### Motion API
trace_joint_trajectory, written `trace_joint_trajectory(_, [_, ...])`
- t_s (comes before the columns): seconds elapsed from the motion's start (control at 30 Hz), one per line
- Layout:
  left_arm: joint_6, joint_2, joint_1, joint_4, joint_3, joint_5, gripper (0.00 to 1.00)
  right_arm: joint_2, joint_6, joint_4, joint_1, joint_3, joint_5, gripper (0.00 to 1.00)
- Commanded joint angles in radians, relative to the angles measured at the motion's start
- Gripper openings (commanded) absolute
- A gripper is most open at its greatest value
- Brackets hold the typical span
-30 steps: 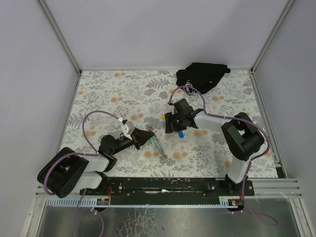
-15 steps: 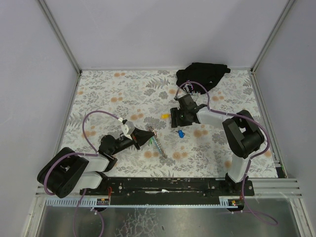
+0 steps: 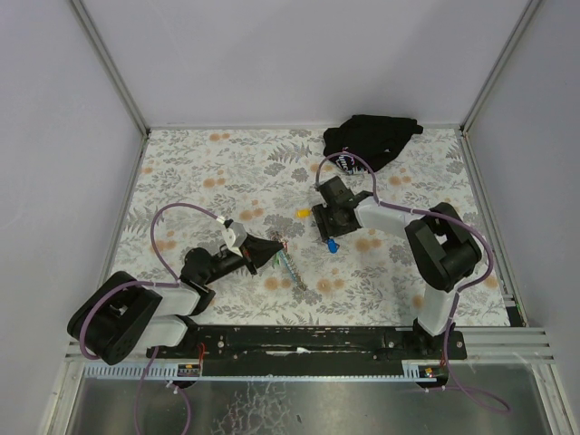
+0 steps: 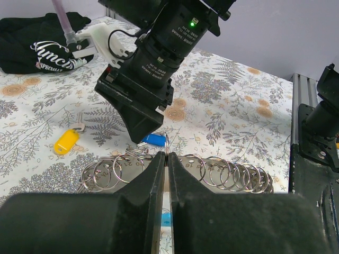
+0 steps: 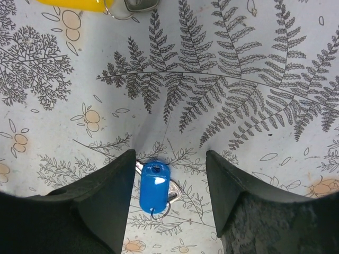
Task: Put the keys on the keyring
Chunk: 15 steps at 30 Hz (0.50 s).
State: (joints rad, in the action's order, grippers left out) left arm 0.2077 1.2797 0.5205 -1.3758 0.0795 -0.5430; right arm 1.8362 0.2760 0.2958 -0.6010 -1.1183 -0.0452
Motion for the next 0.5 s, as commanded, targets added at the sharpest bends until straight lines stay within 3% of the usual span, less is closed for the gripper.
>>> trace_joint_trajectory(0.0, [-0.007,-0.016,-0.006,-0.058,0.007,-0.006,0.04,0.067,-0.022,0.150,-0.040,-0.007,-0.096,0.63])
trace_joint_trajectory(0.47, [-0.005,-0.011,-0.007,-0.065,0.008,-0.007,0.04,0.027,0.007,0.202,-0.002,0.038,-0.174,0.62])
